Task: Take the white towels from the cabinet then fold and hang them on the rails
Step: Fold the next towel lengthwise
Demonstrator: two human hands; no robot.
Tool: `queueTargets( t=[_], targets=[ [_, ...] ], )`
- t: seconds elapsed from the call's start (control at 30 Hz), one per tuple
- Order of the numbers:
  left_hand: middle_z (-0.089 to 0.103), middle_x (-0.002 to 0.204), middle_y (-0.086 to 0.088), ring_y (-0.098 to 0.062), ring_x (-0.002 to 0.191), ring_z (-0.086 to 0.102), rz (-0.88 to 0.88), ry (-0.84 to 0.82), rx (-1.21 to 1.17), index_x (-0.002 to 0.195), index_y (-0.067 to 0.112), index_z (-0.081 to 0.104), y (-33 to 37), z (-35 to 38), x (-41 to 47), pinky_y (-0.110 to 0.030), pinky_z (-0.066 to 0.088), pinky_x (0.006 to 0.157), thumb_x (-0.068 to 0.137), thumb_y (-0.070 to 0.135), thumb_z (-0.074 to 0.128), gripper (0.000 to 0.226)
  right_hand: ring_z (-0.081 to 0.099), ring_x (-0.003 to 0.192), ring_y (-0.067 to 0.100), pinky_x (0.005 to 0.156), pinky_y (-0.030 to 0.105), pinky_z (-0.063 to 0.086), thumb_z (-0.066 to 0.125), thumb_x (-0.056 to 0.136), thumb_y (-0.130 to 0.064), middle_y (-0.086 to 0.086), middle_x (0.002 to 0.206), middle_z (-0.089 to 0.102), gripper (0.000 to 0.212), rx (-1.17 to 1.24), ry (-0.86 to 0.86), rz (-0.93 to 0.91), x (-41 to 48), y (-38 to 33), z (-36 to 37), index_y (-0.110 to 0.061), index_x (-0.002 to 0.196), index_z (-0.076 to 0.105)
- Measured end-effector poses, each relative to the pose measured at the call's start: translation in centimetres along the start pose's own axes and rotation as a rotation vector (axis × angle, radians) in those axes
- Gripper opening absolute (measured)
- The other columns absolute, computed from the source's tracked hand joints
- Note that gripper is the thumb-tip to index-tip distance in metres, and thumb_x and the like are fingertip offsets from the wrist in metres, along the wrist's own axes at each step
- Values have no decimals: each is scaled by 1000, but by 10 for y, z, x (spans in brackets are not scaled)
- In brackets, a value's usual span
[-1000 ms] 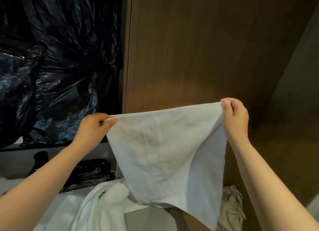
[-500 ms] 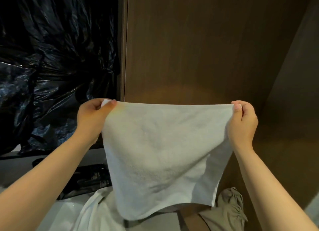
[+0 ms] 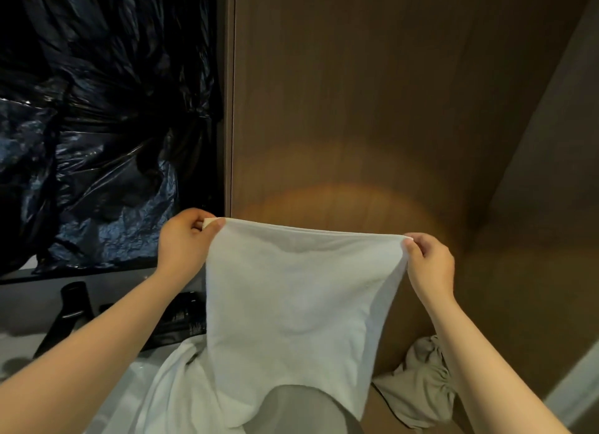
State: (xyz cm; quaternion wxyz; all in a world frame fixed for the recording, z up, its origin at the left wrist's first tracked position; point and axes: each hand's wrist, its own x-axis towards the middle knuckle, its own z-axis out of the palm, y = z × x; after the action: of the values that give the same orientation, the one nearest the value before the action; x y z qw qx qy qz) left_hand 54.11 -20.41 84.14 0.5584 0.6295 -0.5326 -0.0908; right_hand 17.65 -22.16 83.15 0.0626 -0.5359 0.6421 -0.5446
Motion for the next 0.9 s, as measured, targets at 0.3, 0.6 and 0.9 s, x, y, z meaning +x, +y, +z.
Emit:
queueTargets(
  t=[0.3,0.6,0.9],
  targets=[
    [65,75,2,-8,63,59,-153,-53,-209,85,18,65,19,-4,-15,-21,46,58,92,28,62,13,59,86,4,71,16,47,55,98,-24,-8,96,65,17,115,50,-44,-13,-9,-4,-17,107,69],
    [63,75,-14,-16,58,53,-514,-167,-403,81,8,65,31,9,-19,-26,48,59,91,20,65,15,64,80,16,70,28,53,55,98,-20,0,84,67,18,148,-70,139,-17,-11,8,-12,104,70],
    [63,62,-7,-6,46,54,-429,-324,-407,91,12,67,29,32,-87,-15,44,46,90,17,65,6,68,77,11,60,20,55,60,95,-17,-7,89,72,13,442,-400,90,-102,-34,29,-20,101,71]
  ],
)
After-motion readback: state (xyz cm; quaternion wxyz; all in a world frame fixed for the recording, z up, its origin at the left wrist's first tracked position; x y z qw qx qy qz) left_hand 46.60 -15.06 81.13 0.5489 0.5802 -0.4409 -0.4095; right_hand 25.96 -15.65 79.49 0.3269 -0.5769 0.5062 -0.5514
